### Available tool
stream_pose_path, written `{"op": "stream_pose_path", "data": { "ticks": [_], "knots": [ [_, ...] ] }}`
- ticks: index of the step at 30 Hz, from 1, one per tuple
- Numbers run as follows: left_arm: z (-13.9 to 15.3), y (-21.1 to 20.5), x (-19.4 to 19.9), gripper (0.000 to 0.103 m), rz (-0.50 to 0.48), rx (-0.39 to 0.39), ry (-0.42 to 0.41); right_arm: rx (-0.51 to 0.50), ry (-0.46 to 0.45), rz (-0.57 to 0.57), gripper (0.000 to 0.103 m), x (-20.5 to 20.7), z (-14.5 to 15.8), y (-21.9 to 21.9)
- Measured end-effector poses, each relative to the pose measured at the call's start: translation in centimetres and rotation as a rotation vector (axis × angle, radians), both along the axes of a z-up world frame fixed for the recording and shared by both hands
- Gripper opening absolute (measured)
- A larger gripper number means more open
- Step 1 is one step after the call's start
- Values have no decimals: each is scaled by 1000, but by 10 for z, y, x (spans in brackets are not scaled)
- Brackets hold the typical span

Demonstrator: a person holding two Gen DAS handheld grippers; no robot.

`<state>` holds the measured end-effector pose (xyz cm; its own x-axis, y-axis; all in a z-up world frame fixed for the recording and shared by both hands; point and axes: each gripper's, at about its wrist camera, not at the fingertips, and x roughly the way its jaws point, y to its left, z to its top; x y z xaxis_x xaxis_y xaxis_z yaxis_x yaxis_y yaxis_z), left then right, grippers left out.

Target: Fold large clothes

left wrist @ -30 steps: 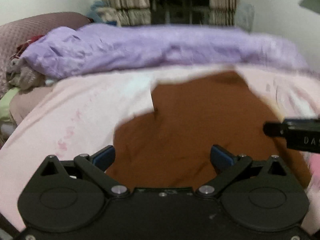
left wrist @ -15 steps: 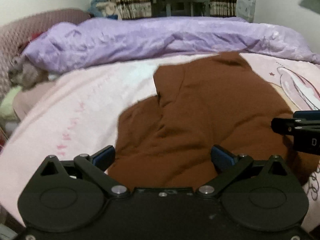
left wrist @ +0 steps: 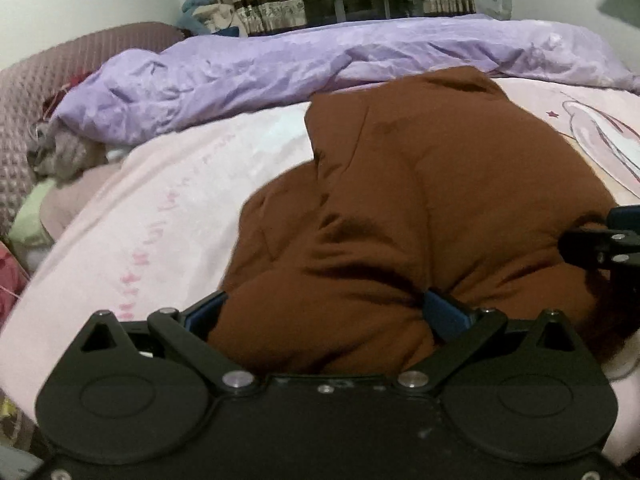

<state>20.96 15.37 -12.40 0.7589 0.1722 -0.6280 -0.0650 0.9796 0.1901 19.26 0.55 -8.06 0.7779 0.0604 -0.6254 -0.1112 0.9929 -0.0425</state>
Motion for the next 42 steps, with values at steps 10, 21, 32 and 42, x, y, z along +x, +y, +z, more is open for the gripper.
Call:
{"op": "stream_pose_path", "data": {
  "ticks": [10, 21, 32, 42],
  "knots": [
    [15, 19, -26, 103, 31, -6, 4, 38, 60, 21, 57, -20, 8, -21],
    [25, 19, -18, 103, 9, -4, 6, 49, 65, 7, 60, -19, 4, -25],
    [-8, 40, 10, 103, 129, 58, 65, 138, 110, -47, 67, 7, -11, -56],
    [41, 44, -6, 103, 128, 27, -38, 89, 22, -11, 59, -3, 22, -52]
  ]
}}
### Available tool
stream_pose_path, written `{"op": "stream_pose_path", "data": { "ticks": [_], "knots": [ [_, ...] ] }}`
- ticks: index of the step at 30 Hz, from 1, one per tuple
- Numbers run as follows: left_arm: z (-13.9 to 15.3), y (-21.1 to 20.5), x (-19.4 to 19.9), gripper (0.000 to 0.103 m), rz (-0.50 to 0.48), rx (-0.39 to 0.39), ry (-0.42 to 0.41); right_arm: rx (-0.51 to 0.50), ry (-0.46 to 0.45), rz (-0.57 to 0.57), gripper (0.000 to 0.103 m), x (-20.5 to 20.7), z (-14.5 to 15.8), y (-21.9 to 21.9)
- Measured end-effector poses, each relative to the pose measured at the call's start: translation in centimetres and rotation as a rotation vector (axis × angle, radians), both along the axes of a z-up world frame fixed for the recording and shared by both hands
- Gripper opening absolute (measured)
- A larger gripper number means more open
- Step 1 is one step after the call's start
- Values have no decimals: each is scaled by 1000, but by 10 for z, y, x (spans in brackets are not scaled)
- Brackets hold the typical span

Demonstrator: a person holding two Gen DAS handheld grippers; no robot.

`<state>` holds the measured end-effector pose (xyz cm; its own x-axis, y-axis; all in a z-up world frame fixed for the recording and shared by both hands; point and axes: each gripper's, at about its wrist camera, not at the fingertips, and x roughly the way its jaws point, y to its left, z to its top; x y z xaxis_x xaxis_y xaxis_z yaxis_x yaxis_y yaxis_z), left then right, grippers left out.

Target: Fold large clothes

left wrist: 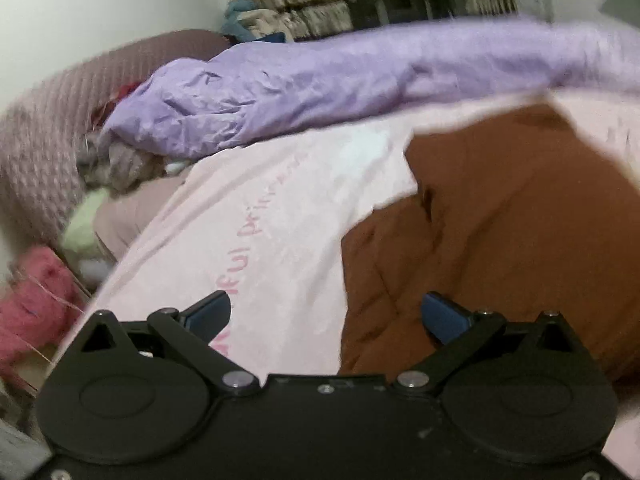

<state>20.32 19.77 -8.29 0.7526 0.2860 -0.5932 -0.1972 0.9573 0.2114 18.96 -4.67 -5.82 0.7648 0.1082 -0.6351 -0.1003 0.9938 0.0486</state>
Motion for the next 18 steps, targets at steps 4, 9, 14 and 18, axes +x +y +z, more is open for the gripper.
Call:
{"op": "stream_pose_path", "data": {
  "ticks": [4, 9, 14, 18],
  "knots": [
    [14, 22, 19, 103, -49, -264, -34, 7, -33, 1, 56, 13, 10, 3],
    [-34, -1, 61, 103, -87, -151, 150, 24, 55, -10, 61, 49, -29, 5],
    [-5, -33, 56, 103, -114, 84, 18, 36, -7, -3, 55, 46, -5, 3],
    [23, -41, 62, 103, -130, 4, -140, 55, -155, -36, 55, 61, 12, 13]
  ]
}}
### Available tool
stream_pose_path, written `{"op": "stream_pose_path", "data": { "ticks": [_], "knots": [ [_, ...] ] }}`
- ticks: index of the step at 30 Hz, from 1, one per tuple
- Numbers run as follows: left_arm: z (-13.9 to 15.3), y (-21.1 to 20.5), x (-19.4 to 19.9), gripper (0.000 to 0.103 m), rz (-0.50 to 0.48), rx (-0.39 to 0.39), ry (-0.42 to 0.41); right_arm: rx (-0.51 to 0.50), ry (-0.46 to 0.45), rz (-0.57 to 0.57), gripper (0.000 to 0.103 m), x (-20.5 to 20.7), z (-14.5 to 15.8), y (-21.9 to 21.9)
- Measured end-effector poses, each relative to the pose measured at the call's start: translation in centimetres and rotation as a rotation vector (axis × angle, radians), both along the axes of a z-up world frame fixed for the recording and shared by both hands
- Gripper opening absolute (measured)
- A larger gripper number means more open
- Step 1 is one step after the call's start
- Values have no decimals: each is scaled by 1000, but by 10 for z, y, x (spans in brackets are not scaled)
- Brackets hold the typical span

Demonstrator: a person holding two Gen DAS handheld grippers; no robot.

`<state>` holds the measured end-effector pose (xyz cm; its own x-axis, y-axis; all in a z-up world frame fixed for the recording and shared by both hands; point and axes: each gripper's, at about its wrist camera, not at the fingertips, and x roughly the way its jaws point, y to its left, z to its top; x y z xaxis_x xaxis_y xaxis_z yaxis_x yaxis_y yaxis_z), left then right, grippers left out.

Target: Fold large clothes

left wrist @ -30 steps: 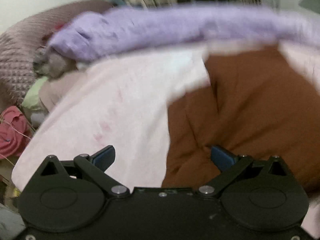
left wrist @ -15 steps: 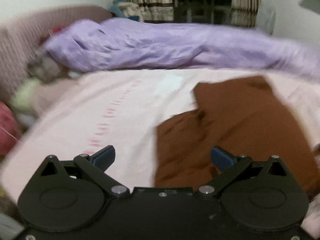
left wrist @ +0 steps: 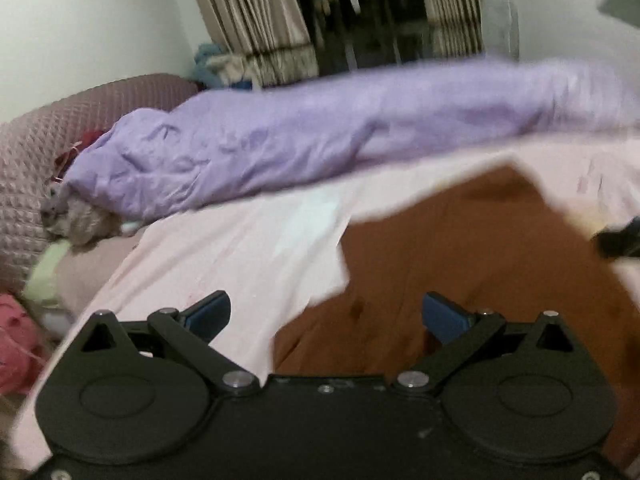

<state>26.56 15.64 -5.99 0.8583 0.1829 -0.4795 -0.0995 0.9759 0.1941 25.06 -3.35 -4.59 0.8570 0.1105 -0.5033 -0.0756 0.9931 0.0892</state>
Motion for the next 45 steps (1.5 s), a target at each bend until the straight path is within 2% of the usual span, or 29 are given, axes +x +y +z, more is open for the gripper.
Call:
{"op": "stream_pose_path", "data": {
  "ticks": [2, 3, 6, 10, 12, 14, 16, 17, 20, 22, 23, 26, 27, 29, 30, 31, 33, 35, 38, 40, 42, 45],
  "knots": [
    [0, -1, 10, 103, -45, -84, -33, 17, -30, 41, 55, 13, -2, 9],
    [-5, -2, 17, 103, -51, -110, -23, 17, -33, 59, 46, 19, -6, 15],
    [-34, 0, 45, 103, -2, -101, 87, -38, 5, 35, 45, 39, -25, 30],
    [-56, 24, 45, 103, -18, -263, 107, -85, 20, 14, 45, 46, -46, 34],
    [-56, 33, 38, 103, -10, -262, 99, -107, 2, -1, 46, 40, -45, 31],
    [-56, 40, 31, 103, -20, -219, 88, -137, -12, -37, 46, 34, -43, 26],
    [-57, 44, 21, 103, -36, -238, 104, -151, -10, -101, 63, 34, -43, 16],
    [-56, 52, 24, 103, -34, -256, 111, -124, 5, -125, 69, 36, -44, 7],
    [-41, 63, 15, 103, -25, -266, 115, 6, 39, -57, 70, 37, -38, -15],
    [-35, 77, 12, 103, -11, -288, 129, 29, 47, -21, 82, 33, -33, -25],
    [-36, 89, 15, 103, -4, -311, 170, 33, 58, -10, 92, 32, -32, -31],
    [-52, 112, 29, 103, 8, -377, 292, 69, 126, 64, 94, 36, -34, -48],
    [-59, 115, 32, 103, -6, -420, 324, 116, 161, 81, 95, 42, -36, -54],
    [-78, 118, 39, 103, -92, -583, 404, 238, 223, 88, 96, 51, -41, -67],
    [-85, 118, 39, 103, -107, -639, 420, 287, 254, 102, 102, 55, -45, -70],
    [-86, 116, 36, 103, -106, -645, 390, 322, 279, 115, 103, 57, -48, -73],
    [-86, 112, 36, 103, -102, -641, 396, 365, 316, 151, 103, 64, -58, -72],
    [-86, 107, 37, 103, -123, -679, 412, 390, 324, 136, 103, 65, -65, -68],
    [-81, 98, 36, 102, -142, -672, 437, 363, 315, 114, 103, 65, -64, -57],
    [-82, 93, 39, 102, -135, -639, 442, 327, 322, 102, 103, 67, -61, -53],
    [-83, 91, 42, 103, -141, -609, 427, 300, 346, 79, 103, 74, -62, -49],
    [-85, 94, 46, 103, -138, -609, 388, 315, 363, 61, 103, 84, -70, -49]
  ]
}}
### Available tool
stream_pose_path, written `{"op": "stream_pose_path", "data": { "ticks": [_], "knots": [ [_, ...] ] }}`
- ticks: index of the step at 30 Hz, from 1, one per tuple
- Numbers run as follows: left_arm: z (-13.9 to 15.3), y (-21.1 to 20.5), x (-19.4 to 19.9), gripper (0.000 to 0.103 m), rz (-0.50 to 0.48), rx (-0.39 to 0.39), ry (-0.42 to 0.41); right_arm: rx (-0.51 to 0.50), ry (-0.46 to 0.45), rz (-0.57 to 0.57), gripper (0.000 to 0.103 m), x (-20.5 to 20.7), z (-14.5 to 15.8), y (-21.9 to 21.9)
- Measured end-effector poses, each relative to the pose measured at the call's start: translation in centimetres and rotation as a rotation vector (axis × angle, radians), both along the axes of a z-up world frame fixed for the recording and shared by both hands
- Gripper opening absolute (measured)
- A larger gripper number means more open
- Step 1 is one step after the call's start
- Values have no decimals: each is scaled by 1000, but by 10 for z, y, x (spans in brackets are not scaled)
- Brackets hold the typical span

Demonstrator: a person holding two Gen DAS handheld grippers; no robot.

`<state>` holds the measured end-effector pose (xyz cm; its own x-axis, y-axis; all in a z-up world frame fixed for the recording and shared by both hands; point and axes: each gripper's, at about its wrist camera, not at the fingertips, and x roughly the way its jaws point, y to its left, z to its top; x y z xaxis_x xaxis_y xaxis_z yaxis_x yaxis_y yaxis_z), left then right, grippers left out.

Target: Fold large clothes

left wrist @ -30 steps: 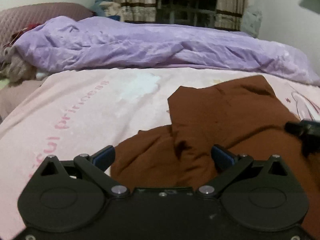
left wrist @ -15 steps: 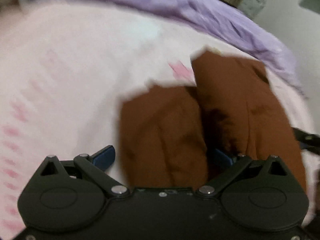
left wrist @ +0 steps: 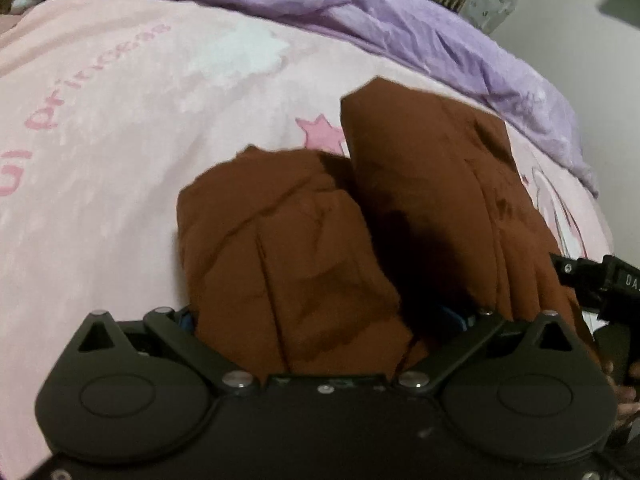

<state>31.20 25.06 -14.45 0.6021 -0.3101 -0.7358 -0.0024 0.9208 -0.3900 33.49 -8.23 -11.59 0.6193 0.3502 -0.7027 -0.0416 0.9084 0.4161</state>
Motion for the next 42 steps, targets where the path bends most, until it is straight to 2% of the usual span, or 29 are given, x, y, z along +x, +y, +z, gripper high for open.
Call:
{"op": "stream_pose_path", "data": {
  "ticks": [3, 6, 8, 9, 11, 13, 14, 15, 18, 22, 23, 24, 25, 26, 27, 28, 31, 35, 38, 42],
  "knots": [
    [1, 2, 12, 103, 11, 1, 7, 25, 17, -40, 103, 5, -5, 0],
    [4, 5, 14, 103, 10, -43, 45, 25, 33, -43, 103, 5, -4, 0],
    [6, 7, 5, 102, -17, -98, 65, 38, 33, -26, 103, -1, 1, -4],
    [8, 7, -2, 98, -35, -131, 55, 43, 30, 0, 103, -5, 6, -5],
    [8, 9, -13, 95, -77, -262, 36, 57, 27, 44, 103, -8, 13, -8],
    [0, 11, -17, 95, -61, -301, 27, 72, 25, 82, 103, -8, 15, -12],
    [-10, 14, -15, 96, -40, -331, 54, 78, 33, 84, 103, -5, 12, -14],
    [-14, 19, -13, 96, -24, -377, 40, 78, 40, 81, 103, -1, 8, -14],
    [-19, 30, -4, 96, -27, -433, 66, 87, 40, 66, 103, 8, -3, -10],
    [-18, 27, -7, 94, -23, -392, 41, 70, 46, 32, 103, 12, -2, -6],
    [-15, 24, -13, 82, -12, -359, 27, 58, 38, 31, 103, 10, -1, -4],
    [-11, 22, -17, 62, 3, -304, 13, 56, 32, 23, 97, 8, -1, -4],
    [-8, 20, -20, 56, 31, -254, 10, 51, 28, 18, 88, 6, 0, -3],
    [-9, 21, -23, 46, 35, -269, 11, 38, 11, 22, 72, 3, 3, -2],
    [-12, 23, -21, 39, 48, -306, 15, 33, -3, 32, 63, 0, 7, -1],
    [-15, 29, -24, 37, 70, -359, 18, 27, -14, 39, 60, -3, 10, 0],
    [-18, 34, -29, 35, 74, -390, -2, 19, -25, 41, 56, -4, 15, 3],
    [-7, 31, -34, 29, 64, -390, -42, 53, -31, 39, 52, -6, 22, -4],
    [7, 24, -36, 27, 62, -379, -51, 84, -30, 50, 51, -8, 36, -11],
    [26, 0, -29, 26, 33, -384, -101, 86, -59, 35, 51, -12, 60, -27]
  ]
}}
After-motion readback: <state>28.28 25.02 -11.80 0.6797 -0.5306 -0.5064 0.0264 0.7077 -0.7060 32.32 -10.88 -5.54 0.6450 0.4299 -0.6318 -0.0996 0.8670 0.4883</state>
